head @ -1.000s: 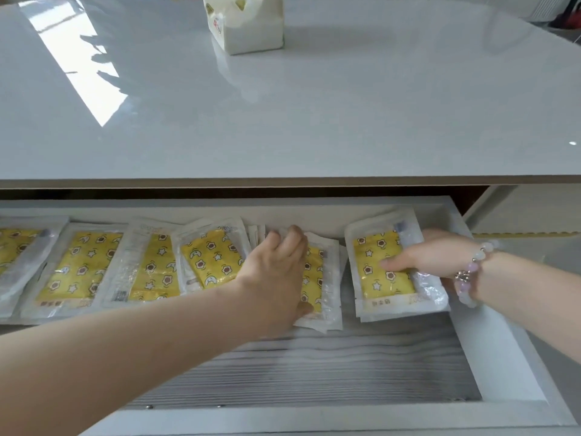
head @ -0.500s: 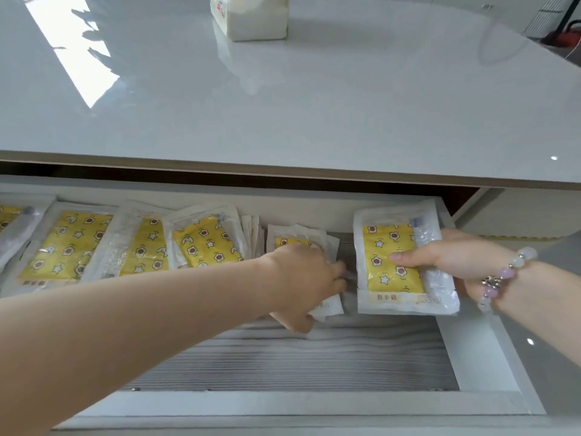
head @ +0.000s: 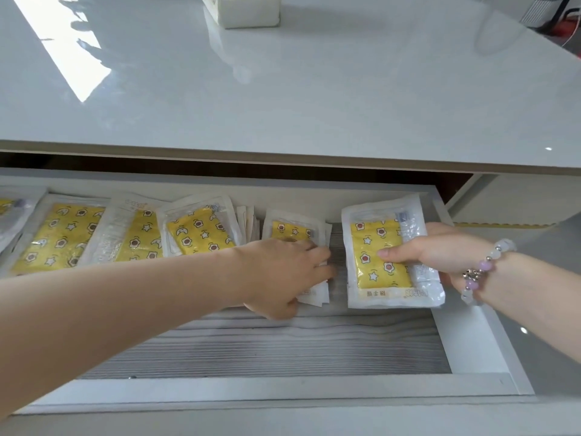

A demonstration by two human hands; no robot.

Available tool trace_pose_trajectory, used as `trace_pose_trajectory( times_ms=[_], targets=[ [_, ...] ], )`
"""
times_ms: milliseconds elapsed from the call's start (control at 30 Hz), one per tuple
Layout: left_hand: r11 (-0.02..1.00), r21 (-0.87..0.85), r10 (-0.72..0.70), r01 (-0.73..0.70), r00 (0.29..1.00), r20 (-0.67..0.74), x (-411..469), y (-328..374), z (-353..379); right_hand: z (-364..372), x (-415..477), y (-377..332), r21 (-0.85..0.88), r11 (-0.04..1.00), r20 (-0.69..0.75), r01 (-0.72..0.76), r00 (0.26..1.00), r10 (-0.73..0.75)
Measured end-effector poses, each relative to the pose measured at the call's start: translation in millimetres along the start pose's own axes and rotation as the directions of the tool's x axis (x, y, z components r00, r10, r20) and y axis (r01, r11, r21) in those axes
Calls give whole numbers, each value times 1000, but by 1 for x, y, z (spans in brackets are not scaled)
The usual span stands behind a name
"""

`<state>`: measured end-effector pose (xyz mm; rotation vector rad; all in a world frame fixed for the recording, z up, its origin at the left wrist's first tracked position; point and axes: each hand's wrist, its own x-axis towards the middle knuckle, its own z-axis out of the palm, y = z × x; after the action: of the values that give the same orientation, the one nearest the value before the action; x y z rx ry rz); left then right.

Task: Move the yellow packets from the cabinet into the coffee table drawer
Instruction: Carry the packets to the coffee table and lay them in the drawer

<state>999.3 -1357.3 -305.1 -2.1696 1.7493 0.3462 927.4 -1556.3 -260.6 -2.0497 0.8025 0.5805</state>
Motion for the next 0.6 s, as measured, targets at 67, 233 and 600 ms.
trace_pose_trajectory(
  times_ms=[67,233,600],
  targets=[
    [999,21,45,-45,999,-4,1,2,3,-1,0,0,-37,999,-28,-6,1000,5],
    [999,31,44,-44,999,1,6,-3,7,-1,-1,-2,-31,999,-35,12,999,-14],
    [997,14,-73,72,997,40,0,-2,5,5,0,-16,110,994,12,-1,1000,-1]
  ],
)
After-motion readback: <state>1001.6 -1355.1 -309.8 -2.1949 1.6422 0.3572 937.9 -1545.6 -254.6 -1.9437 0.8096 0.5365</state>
